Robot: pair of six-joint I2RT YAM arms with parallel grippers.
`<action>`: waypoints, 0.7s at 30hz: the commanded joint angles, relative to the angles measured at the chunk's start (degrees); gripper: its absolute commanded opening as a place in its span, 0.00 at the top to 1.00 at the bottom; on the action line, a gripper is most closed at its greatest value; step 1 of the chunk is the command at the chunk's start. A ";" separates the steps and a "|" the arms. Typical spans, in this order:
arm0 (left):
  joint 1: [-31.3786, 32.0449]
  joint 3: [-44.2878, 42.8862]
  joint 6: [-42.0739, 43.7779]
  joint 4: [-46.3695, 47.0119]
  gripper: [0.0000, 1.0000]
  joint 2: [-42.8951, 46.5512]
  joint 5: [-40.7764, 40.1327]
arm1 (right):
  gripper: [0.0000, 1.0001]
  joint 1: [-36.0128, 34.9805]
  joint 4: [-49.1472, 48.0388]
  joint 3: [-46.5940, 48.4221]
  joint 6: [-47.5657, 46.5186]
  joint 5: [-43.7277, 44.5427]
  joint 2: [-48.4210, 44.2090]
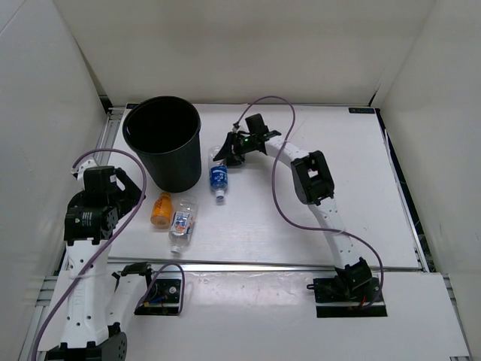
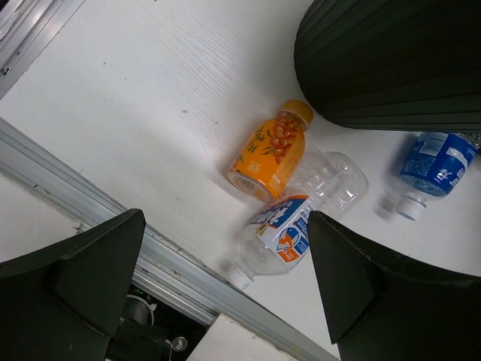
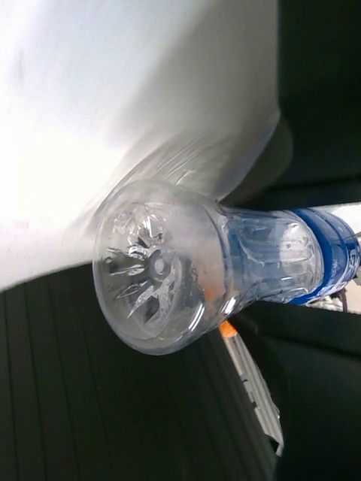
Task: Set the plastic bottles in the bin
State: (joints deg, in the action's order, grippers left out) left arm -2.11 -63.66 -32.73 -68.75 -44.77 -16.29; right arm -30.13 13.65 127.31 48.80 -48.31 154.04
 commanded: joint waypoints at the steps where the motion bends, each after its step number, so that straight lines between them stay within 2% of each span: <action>1: 0.18 0.29 0.48 2.65 0.00 1.44 0.65 | 0.77 4.19 7.94 -3.38 -4.57 4.46 -3.65; 4: 0.18 0.29 -1.19 3.79 0.00 0.83 -0.39 | 0.88 7.80 12.61 -4.52 -6.78 4.46 -8.39; 8: 0.18 0.29 -4.79 4.58 0.00 -2.06 -2.16 | 0.93 12.63 12.63 -6.28 -7.31 5.07 -19.27; 13: 0.18 3.71 -6.47 11.26 0.00 -0.75 -1.64 | 0.98 13.87 8.69 6.79 -1.08 6.46 -24.92; 14: 0.18 4.24 -6.47 12.23 0.00 -0.06 -1.11 | 0.98 12.39 5.37 10.30 -1.07 9.61 -26.40; 17: 0.18 2.41 -5.16 12.94 0.00 -0.58 0.38 | 0.98 8.96 -0.53 11.21 -0.02 15.16 -29.58; 21: 0.18 -1.72 -0.77 11.18 0.00 -4.43 2.84 | 1.00 4.04 -9.23 16.72 2.35 22.81 -28.97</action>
State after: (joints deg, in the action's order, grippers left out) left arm -2.11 -61.60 -36.56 -58.96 -47.70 -15.90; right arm -21.63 13.26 140.40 48.75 -31.55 125.23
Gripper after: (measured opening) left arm 1.000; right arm 0.529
